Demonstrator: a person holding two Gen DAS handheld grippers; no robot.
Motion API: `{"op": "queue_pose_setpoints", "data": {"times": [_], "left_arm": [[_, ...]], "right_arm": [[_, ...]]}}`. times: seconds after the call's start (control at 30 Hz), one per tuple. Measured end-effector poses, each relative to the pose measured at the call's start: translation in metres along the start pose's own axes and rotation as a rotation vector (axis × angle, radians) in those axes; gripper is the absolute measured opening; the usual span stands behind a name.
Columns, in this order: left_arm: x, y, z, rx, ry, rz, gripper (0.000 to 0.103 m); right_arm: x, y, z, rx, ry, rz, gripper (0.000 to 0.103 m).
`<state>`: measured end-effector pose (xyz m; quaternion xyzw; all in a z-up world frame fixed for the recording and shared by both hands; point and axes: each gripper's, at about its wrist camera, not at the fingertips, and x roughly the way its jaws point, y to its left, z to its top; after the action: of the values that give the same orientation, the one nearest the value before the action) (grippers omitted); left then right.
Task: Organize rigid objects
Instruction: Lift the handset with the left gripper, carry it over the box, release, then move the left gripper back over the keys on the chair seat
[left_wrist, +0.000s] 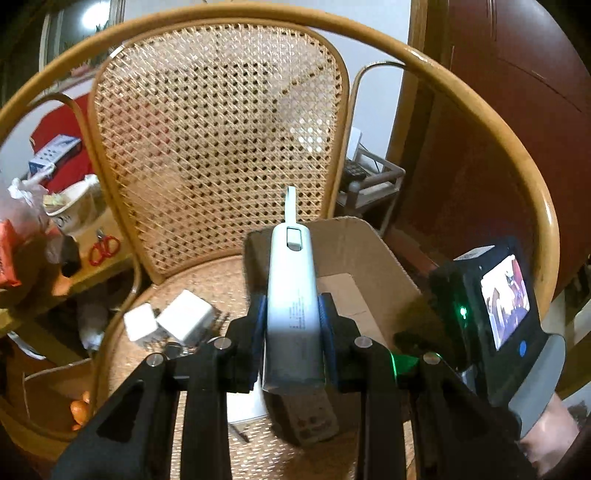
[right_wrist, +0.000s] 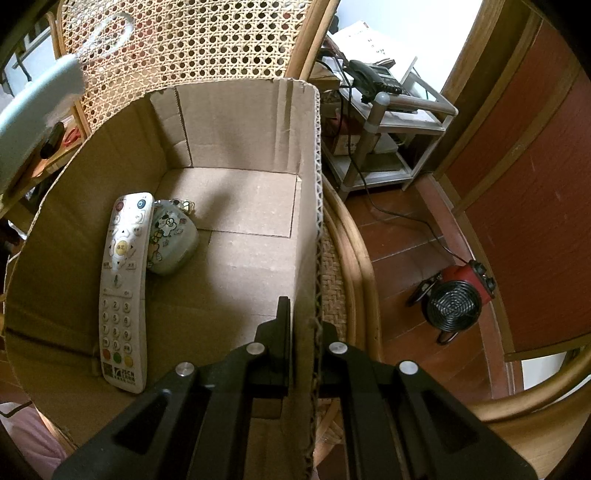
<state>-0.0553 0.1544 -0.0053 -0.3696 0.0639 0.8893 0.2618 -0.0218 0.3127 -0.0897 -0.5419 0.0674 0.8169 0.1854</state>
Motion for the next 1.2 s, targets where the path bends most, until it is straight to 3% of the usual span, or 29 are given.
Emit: {"op": "queue_pose_setpoints", "data": {"times": [0.13,0.57,0.83,0.97,1.07,1.2], "left_arm": [[0.012,-0.008,0.001,-0.010,0.039,-0.049,0.027],[0.049,-0.003,-0.011,-0.029,0.116,0.036,0.027],[0.051,0.000,-0.014,-0.024,0.131,0.031,0.027],[0.049,0.000,-0.014,-0.028,0.131,0.021,0.027],[0.038,-0.002,-0.010,-0.008,0.076,0.045,0.027],[0.030,0.003,-0.005,-0.015,0.059,0.039,0.027]], "right_arm": [[-0.001,0.001,0.000,-0.004,-0.006,-0.004,0.007],[-0.001,0.005,0.005,-0.005,-0.012,-0.004,0.007],[-0.001,0.005,0.004,-0.005,-0.011,-0.003,0.007],[-0.001,0.004,0.004,-0.005,-0.011,-0.004,0.007],[-0.001,0.005,0.004,-0.003,-0.009,-0.004,0.007],[0.001,0.005,0.005,0.001,-0.001,-0.002,0.007]]}}
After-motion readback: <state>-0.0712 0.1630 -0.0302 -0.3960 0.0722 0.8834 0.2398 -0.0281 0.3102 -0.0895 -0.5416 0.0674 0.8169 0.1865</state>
